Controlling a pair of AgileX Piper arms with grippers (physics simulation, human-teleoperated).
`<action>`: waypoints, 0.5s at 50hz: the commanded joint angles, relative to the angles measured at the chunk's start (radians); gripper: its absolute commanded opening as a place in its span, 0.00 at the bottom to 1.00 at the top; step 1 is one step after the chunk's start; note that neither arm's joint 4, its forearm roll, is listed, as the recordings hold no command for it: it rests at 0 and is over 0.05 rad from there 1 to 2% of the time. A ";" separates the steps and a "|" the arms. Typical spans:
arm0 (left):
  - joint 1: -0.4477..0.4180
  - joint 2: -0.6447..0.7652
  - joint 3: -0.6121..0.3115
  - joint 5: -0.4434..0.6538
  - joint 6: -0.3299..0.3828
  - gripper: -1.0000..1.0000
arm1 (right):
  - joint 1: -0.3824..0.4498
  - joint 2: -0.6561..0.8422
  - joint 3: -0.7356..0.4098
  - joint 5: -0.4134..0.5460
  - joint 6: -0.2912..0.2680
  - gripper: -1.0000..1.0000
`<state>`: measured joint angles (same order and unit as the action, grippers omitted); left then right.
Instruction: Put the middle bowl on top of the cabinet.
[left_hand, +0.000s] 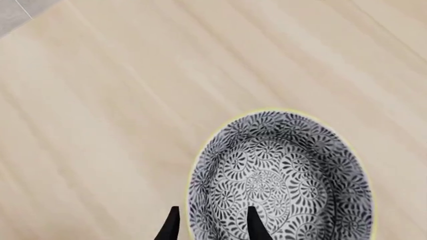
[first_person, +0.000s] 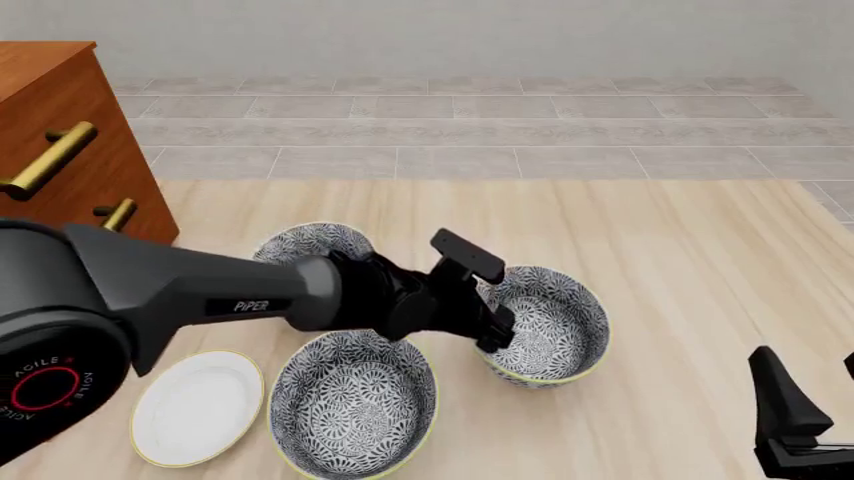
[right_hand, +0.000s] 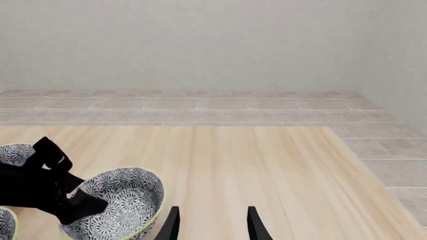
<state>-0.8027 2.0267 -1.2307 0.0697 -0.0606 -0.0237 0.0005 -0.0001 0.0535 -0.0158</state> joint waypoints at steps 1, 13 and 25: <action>-0.003 0.026 0.007 -0.019 -0.009 1.00 | 0.001 0.000 0.000 0.002 0.001 1.00; 0.004 0.042 0.009 -0.029 -0.013 1.00 | -0.002 0.000 0.000 0.002 -0.001 1.00; 0.018 0.022 0.019 -0.032 0.000 0.00 | -0.006 0.000 0.000 0.002 -0.002 1.00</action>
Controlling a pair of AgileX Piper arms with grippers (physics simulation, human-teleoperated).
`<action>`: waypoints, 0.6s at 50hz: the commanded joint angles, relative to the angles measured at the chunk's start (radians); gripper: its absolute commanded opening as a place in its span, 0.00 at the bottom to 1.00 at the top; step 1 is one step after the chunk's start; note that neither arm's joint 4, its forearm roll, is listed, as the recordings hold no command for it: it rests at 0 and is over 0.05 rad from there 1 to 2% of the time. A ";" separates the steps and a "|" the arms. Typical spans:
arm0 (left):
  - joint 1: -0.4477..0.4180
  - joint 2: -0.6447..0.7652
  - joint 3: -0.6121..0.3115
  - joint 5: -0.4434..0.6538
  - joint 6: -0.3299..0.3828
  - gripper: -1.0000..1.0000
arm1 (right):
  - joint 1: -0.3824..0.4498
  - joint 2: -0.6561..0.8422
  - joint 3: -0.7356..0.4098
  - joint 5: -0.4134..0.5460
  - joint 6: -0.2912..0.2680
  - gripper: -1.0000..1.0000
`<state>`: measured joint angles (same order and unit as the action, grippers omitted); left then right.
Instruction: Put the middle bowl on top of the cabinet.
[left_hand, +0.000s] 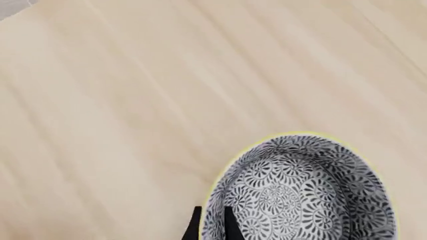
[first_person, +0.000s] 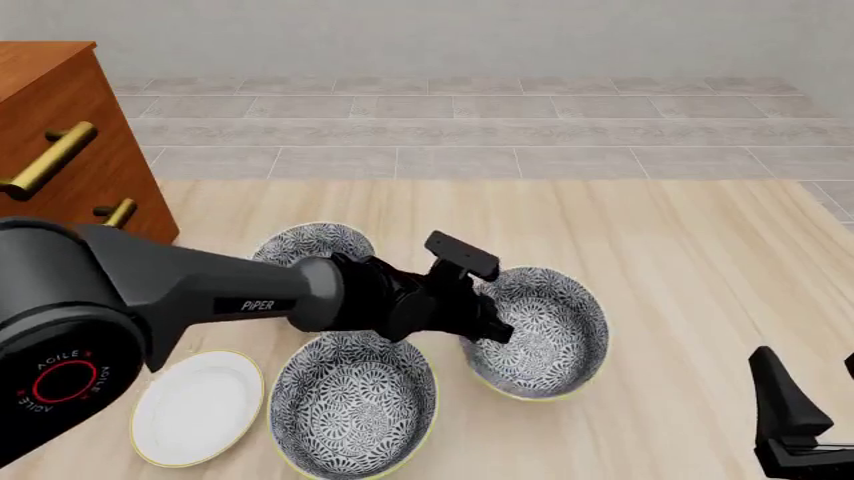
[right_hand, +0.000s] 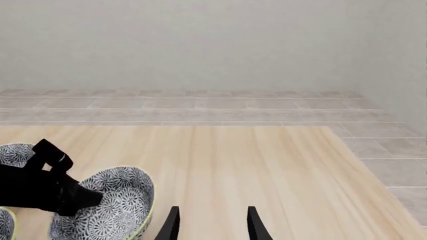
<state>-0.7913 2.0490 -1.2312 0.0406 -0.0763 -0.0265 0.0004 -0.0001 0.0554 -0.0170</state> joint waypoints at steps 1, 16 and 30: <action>0.009 -0.006 0.022 -0.003 0.016 0.00 | -0.003 0.000 0.000 0.000 -0.001 1.00; -0.020 -0.094 0.064 -0.021 -0.006 0.00 | -0.003 0.000 0.000 0.001 -0.002 1.00; -0.053 -0.225 0.129 -0.042 -0.007 0.00 | -0.006 0.000 0.000 0.001 -0.004 1.00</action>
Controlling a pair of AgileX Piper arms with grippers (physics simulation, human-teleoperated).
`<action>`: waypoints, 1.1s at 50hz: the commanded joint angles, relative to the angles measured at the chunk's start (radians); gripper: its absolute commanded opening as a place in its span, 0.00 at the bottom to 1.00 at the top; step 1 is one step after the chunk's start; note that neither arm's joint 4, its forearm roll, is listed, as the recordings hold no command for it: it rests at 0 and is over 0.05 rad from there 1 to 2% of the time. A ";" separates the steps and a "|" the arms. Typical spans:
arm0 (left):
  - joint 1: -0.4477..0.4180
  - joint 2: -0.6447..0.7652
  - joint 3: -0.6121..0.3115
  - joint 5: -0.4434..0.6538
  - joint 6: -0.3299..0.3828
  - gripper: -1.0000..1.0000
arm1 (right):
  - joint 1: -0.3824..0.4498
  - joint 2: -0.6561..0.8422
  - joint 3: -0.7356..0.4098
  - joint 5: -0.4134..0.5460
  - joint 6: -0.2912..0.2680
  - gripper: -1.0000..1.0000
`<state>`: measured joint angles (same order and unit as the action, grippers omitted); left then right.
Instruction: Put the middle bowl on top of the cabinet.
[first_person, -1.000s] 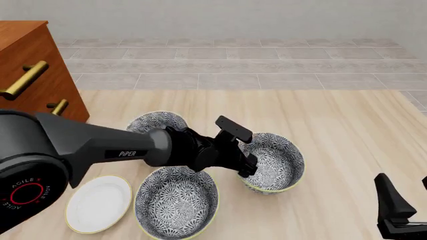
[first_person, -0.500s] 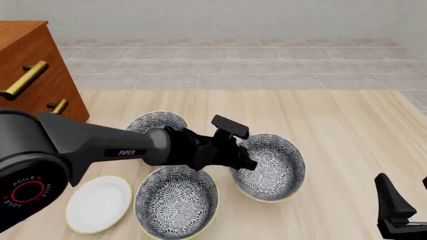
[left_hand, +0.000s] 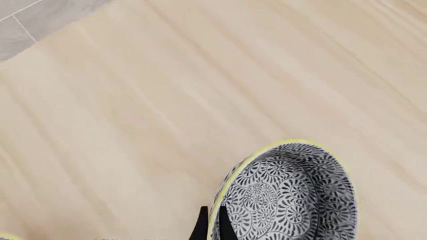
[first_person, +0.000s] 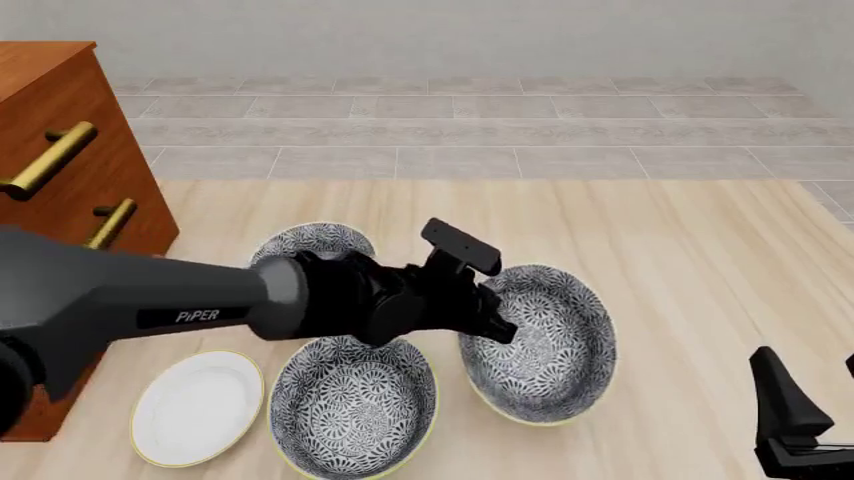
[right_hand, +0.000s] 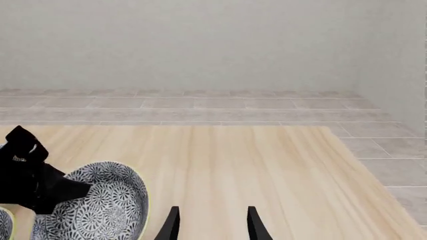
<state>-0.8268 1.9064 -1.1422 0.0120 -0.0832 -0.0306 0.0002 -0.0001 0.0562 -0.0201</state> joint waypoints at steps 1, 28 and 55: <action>-0.023 -0.093 0.044 -0.014 -0.009 0.00 | -0.002 0.000 0.000 0.000 -0.001 1.00; -0.030 -0.235 0.105 -0.030 -0.020 0.00 | -0.007 0.009 0.000 -0.011 -0.007 1.00; 0.021 -0.351 0.144 -0.001 -0.022 0.00 | -0.007 0.003 0.000 -0.008 -0.010 1.00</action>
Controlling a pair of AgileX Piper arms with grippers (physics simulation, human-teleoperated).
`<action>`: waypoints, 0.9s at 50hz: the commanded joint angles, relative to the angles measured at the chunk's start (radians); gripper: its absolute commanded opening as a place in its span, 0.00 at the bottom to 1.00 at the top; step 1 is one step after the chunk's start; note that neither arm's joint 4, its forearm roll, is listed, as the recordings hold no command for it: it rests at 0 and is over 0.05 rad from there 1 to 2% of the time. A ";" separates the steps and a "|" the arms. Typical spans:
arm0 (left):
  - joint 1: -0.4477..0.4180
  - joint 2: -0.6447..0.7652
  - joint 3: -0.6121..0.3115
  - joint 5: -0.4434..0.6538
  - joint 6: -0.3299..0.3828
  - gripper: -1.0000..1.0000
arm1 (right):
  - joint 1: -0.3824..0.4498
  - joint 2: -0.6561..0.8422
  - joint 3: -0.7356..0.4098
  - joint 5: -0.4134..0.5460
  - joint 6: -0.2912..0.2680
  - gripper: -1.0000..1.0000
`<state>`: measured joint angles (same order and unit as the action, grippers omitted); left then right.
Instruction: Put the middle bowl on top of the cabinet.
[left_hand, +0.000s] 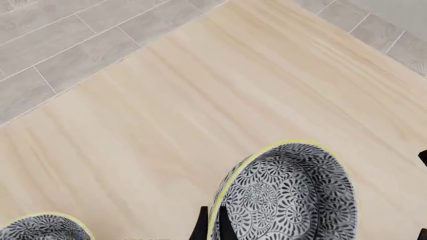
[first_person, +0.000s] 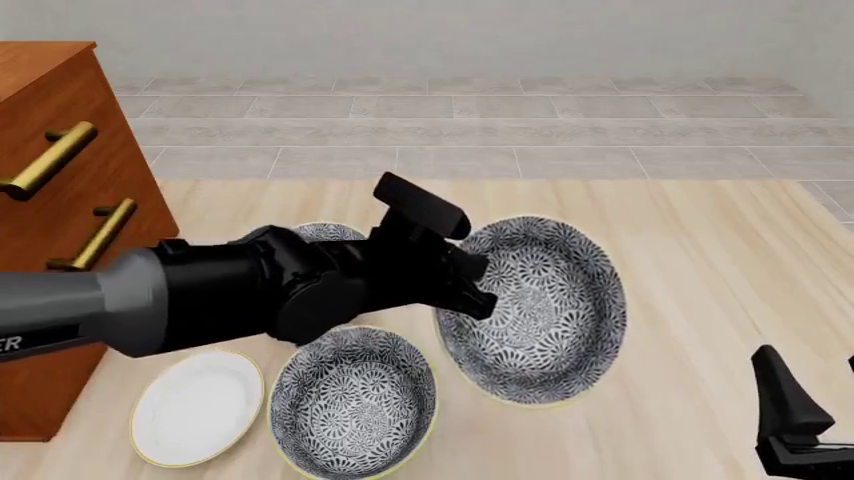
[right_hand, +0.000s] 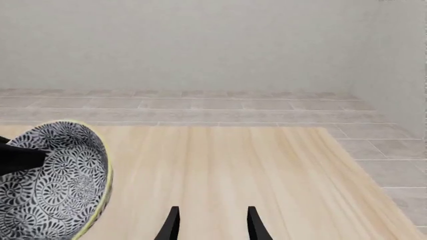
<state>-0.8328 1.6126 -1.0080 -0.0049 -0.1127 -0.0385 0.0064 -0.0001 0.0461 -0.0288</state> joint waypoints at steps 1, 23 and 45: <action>0.030 -0.067 0.011 0.021 0.007 0.00 | 0.000 -0.003 0.000 0.002 -0.002 1.00; 0.092 -0.252 -0.007 0.126 -0.004 0.00 | -0.003 -0.005 0.000 0.000 -0.003 1.00; 0.210 -0.344 -0.073 0.243 -0.053 0.00 | -0.004 -0.006 0.000 -0.003 -0.005 1.00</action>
<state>-0.6549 1.3198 -1.0522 0.1919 -0.1487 -0.0423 0.0008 -0.0001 0.0440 -0.0334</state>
